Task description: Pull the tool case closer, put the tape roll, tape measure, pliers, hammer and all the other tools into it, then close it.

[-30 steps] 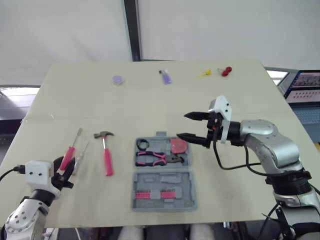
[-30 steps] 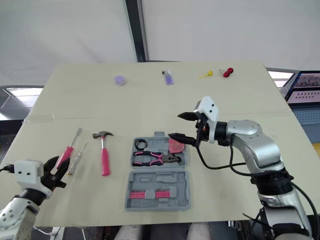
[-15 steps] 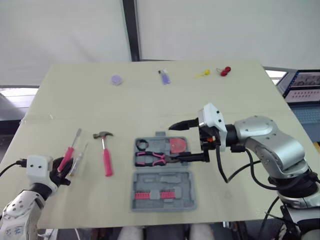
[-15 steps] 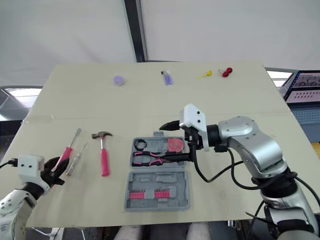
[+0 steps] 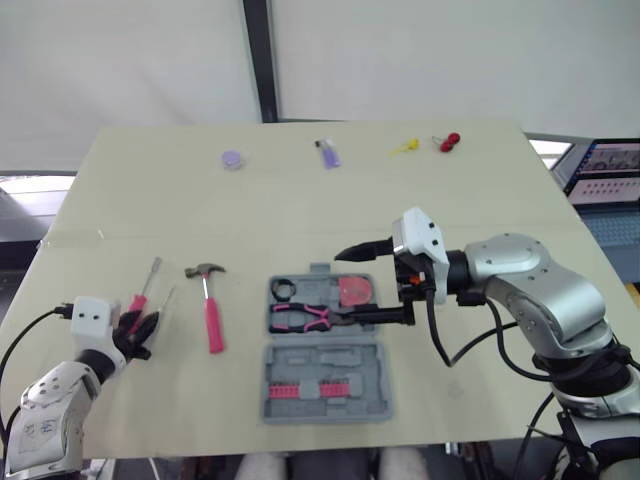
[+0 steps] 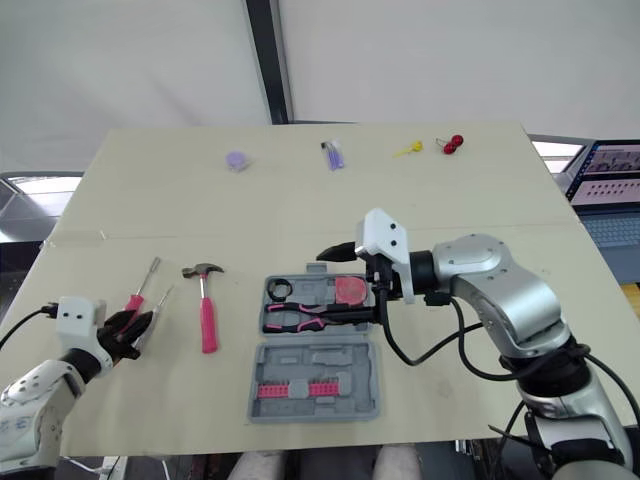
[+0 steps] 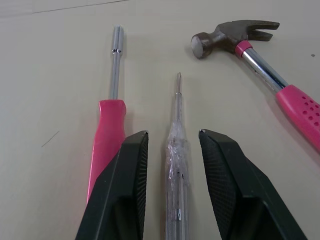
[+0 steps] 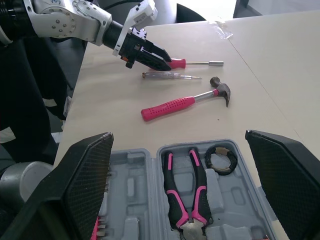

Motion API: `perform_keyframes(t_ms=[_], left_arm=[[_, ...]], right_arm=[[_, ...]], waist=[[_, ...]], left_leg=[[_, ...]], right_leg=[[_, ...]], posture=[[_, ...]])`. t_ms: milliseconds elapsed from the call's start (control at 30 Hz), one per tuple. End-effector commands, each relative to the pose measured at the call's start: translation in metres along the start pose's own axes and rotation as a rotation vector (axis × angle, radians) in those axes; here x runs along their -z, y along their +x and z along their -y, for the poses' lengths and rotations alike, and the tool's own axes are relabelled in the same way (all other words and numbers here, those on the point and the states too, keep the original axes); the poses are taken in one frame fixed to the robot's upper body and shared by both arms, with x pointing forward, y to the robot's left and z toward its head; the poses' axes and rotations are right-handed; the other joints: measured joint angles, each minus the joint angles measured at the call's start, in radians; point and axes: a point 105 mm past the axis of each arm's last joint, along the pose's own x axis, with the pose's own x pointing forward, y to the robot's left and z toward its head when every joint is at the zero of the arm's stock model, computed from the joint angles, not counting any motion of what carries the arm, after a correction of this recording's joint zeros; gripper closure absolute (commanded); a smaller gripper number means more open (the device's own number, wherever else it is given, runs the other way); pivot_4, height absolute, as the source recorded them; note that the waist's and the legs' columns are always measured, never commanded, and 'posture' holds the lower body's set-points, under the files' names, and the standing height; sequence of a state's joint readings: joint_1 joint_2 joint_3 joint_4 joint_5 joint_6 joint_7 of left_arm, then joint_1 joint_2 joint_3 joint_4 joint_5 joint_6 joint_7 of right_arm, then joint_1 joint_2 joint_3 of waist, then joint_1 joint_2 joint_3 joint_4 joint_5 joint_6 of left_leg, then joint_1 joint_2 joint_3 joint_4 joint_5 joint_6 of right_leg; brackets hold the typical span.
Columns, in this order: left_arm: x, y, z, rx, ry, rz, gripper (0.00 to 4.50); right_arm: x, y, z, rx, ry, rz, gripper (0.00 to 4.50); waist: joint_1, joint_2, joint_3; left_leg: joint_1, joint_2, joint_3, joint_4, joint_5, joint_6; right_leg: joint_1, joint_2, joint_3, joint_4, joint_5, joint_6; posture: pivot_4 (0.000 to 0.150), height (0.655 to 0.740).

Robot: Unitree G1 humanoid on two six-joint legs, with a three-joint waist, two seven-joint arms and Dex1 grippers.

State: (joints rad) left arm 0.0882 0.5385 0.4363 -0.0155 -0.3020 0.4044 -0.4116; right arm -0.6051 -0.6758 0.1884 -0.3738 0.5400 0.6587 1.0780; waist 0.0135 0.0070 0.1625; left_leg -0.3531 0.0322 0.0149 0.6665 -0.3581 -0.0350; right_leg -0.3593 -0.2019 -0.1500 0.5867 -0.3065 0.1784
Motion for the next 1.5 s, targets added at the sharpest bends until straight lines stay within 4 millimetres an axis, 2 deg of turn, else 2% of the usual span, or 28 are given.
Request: perform_keyframes(t_ms=[33, 300, 467, 700, 1433, 1500], left_arm=[[-0.006, 0.001, -0.005, -0.007, 0.032, 0.007, 2.74], [0.0, 0.002, -0.005, 0.001, 0.05, 0.006, 2.74], [0.014, 0.002, -0.008, -0.008, 0.042, -0.025, 2.74], [0.019, 0.004, -0.01, -0.002, 0.018, -0.019, 2.74], [0.037, 0.011, 0.003, 0.053, 0.015, -0.063, 2.74], [0.037, 0.012, 0.005, 0.056, 0.015, -0.061, 3.28]], right_arm=[[-0.008, -0.001, -0.001, 0.006, -0.033, 0.019, 0.0], [-0.006, -0.002, -0.001, 0.016, -0.029, 0.018, 0.0], [-0.005, -0.002, 0.0, 0.021, -0.026, 0.017, 0.0], [-0.005, -0.002, 0.001, 0.024, -0.027, 0.016, 0.0], [-0.009, -0.002, 0.003, 0.03, -0.037, 0.026, 0.0], [-0.01, -0.001, 0.002, 0.029, -0.038, 0.031, 0.0]], waist=[[0.0, 0.0, 0.0], [-0.015, 0.0, 0.0], [-0.016, 0.0, 0.0], [-0.014, 0.0, 0.0], [-0.011, 0.0, 0.0], [-0.011, 0.0, 0.0]], left_leg=[[0.0, 0.0, 0.0, 0.0, 0.0, 0.0], [0.0, 0.0, 0.0, 0.0, 0.0, 0.0], [0.0, 0.0, 0.0, -0.001, 0.0, 0.0], [0.0, 0.0, 0.0, -0.001, 0.0, 0.0], [0.001, 0.0, 0.0, -0.001, 0.0, 0.0], [0.001, 0.0, 0.0, -0.001, 0.0, 0.0]], right_leg=[[0.0, 0.0, 0.0, 0.0, 0.0, 0.0], [0.0, 0.0, 0.0, 0.0, 0.0, 0.0], [0.0, 0.0, 0.0, 0.0, 0.0, 0.0], [0.0, 0.0, 0.0, 0.0, 0.0, 0.0], [0.0, 0.0, 0.0, 0.001, 0.0, 0.0], [0.0, 0.0, 0.0, 0.001, 0.0, 0.0]], posture=[[0.15, 0.74], [0.15, 0.74], [0.15, 0.74], [0.15, 0.74], [0.15, 0.74], [0.15, 0.74]])
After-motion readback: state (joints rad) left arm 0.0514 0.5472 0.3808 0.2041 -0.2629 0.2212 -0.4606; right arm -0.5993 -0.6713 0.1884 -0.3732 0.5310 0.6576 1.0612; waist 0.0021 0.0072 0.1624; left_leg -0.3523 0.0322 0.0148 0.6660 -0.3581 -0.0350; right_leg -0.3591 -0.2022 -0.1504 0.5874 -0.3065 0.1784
